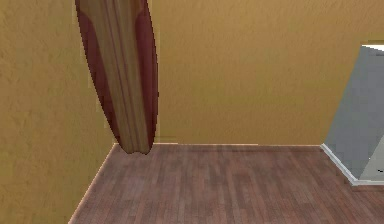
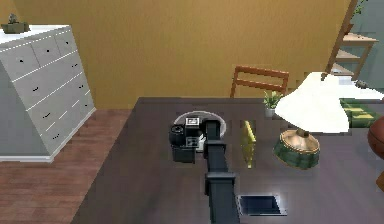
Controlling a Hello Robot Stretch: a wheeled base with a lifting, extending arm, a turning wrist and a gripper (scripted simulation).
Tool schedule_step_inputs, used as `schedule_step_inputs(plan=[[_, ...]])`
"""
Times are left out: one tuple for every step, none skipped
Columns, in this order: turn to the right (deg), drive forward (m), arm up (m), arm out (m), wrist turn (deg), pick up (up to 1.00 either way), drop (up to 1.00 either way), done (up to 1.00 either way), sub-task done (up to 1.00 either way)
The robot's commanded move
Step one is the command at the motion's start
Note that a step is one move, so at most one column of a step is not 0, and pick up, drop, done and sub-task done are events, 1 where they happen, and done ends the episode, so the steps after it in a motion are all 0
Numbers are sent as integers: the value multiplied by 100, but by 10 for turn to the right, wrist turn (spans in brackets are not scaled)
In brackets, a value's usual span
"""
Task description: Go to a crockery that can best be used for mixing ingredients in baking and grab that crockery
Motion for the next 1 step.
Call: schedule_step_inputs(plan=[[0,0,0,0,0,0,0,100,0]])
